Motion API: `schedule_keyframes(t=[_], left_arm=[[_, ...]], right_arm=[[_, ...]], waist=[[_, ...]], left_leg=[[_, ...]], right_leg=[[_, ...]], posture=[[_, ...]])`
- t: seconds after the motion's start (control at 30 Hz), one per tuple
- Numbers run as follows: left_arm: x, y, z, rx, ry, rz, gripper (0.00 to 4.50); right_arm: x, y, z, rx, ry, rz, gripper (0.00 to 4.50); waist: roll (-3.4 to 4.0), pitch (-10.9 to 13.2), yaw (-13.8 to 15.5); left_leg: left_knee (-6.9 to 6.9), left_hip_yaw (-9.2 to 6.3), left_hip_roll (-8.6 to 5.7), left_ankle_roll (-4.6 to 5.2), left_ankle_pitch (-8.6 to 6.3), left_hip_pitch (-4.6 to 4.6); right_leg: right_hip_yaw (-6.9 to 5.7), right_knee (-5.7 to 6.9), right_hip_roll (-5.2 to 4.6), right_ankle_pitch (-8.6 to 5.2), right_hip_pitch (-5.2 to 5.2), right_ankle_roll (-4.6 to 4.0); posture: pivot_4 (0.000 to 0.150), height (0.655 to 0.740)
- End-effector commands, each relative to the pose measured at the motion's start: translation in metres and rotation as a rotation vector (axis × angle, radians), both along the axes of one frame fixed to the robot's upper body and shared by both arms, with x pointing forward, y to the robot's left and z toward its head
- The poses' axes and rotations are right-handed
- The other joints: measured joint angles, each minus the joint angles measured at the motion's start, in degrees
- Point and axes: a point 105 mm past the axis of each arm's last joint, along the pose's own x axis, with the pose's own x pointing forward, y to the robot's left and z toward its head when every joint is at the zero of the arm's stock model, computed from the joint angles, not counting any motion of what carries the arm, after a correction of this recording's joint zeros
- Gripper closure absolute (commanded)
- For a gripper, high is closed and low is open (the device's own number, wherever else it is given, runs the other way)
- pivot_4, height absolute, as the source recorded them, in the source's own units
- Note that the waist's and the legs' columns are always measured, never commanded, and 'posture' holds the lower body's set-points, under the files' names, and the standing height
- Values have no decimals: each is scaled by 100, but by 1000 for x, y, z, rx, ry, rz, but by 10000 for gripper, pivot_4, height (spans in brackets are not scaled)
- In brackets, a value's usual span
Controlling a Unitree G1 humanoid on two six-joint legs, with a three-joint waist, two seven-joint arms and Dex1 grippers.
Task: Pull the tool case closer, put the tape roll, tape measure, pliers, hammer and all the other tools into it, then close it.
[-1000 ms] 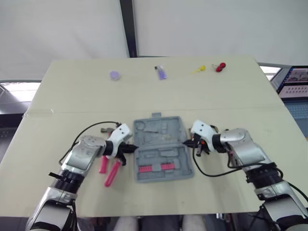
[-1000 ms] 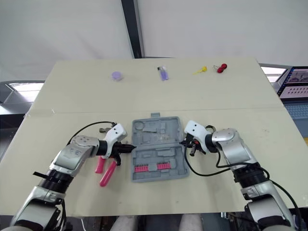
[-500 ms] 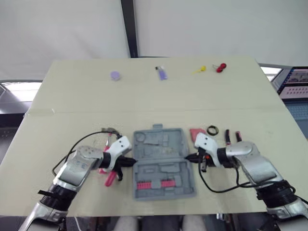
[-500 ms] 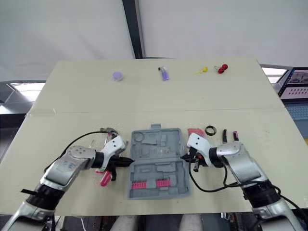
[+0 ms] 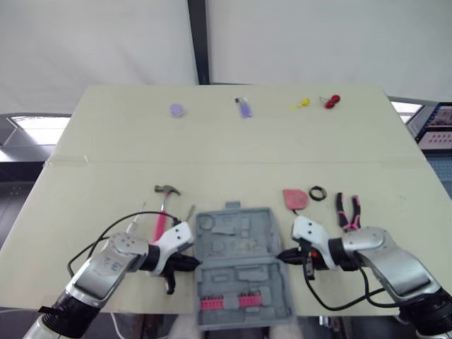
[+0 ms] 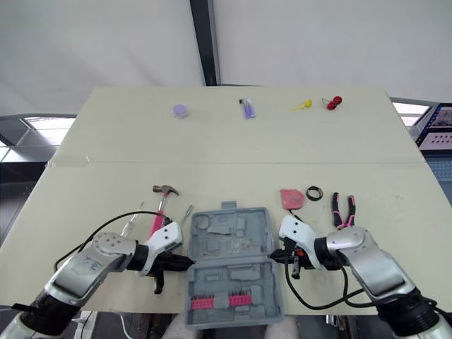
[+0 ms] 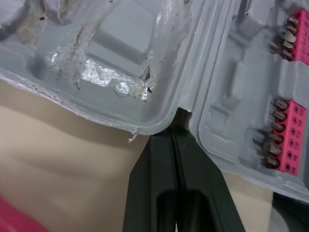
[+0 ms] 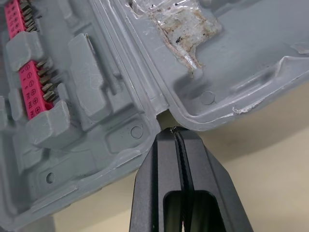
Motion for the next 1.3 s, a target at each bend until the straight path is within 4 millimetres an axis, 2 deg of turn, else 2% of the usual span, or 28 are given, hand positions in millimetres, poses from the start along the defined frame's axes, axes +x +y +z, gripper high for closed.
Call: schedule_keyframes(t=[0.03, 0.3, 0.63, 1.3], left_arm=[[-13, -14, 3, -40, 13, -56, 45000], [-21, -16, -2, -42, 27, -60, 45000], [-11, -18, 0, -42, -5, -35, 45000], [-14, -15, -5, -29, 10, -38, 45000]], right_arm=[[-10, 11, 11, 50, -9, 56, 44378], [-18, 10, 9, 45, 11, 58, 44378], [-18, 7, 6, 31, 15, 48, 44378], [-21, -1, 4, 6, 27, 42, 44378]], waist=[[0, 0, 22], [-2, -1, 40], [-3, -1, 56], [-3, -1, 49]], left_leg=[[1, 0, 0, 0, 0, 0], [6, 2, 0, 0, -1, 0], [10, 2, 0, 1, -1, -1], [10, 2, 0, 1, -2, -2]], right_leg=[[0, 0, 0, 0, 0, 0], [3, -1, 0, 0, 2, -1], [3, -1, 0, 0, 4, -1], [3, -2, 0, -1, 3, -2]], posture=[[1500, 7400], [1500, 7400], [1500, 7400], [1500, 7400]])
